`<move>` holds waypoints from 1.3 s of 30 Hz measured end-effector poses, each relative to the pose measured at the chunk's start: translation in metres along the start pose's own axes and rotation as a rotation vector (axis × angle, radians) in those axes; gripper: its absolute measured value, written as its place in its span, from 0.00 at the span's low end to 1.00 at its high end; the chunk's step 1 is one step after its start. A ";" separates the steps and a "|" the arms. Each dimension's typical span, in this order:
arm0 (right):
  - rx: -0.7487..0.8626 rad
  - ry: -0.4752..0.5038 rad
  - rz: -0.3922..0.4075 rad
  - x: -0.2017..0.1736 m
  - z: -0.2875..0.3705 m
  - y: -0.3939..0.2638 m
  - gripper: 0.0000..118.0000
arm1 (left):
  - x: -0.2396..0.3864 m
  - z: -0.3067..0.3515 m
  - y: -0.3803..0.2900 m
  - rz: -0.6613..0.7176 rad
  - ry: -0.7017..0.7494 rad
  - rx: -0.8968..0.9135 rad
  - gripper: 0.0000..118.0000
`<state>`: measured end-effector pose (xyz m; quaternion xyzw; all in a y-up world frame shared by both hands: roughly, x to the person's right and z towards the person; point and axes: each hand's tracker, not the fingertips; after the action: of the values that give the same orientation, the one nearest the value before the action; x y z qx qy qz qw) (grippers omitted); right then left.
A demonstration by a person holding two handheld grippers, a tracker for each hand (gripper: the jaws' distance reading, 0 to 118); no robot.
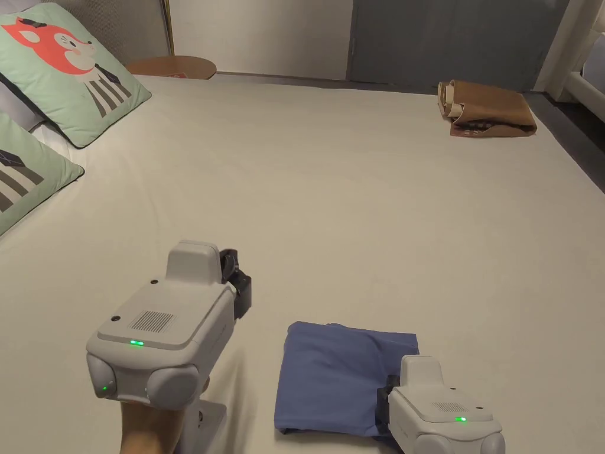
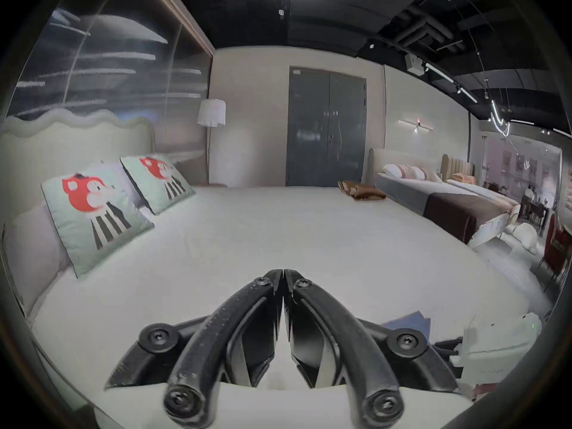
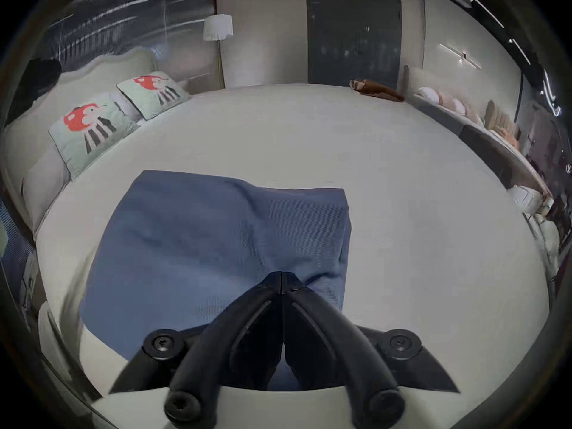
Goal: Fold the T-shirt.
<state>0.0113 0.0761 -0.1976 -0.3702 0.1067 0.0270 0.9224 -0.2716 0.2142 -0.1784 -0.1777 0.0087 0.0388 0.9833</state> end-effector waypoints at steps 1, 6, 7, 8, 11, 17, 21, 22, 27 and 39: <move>0.003 -0.002 0.004 -0.001 -0.001 0.000 0.00 | 0.001 -0.005 -0.005 0.025 -0.010 -0.044 0.02; 0.003 0.009 -0.013 0.002 0.002 0.001 0.00 | -0.002 -0.042 -0.038 0.206 -0.130 -0.317 0.77; 0.003 0.011 -0.016 0.003 0.003 0.001 0.00 | -0.003 -0.052 -0.046 0.237 -0.158 -0.374 0.89; 0.003 0.013 -0.017 0.003 0.003 0.001 0.00 | -0.002 -0.054 -0.048 0.280 -0.177 -0.415 0.89; 0.006 0.016 -0.020 0.004 0.002 0.001 0.00 | -0.006 -0.071 -0.062 0.411 -0.252 -0.513 0.92; 0.004 0.037 -0.047 0.011 -0.001 0.001 0.00 | -0.024 -0.116 -0.097 0.723 -0.439 -0.783 0.92; 0.005 0.046 -0.059 0.013 -0.002 -0.001 0.00 | -0.016 -0.112 -0.099 0.764 -0.472 -0.805 0.91; 0.006 0.047 -0.061 0.013 -0.003 -0.001 0.00 | -0.013 -0.110 -0.096 0.737 -0.488 -0.803 0.85; 0.001 0.046 -0.063 0.013 -0.003 0.000 0.00 | 0.001 -0.111 -0.100 0.595 -0.449 -0.808 0.31; 0.019 0.042 -0.028 0.004 0.009 0.014 0.00 | -0.016 -0.112 -0.075 0.538 -0.496 -0.771 0.14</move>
<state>0.0153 0.0917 -0.2017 -0.3632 0.1214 0.0052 0.9237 -0.2822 0.1042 -0.2566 -0.5033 -0.1937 0.3309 0.7743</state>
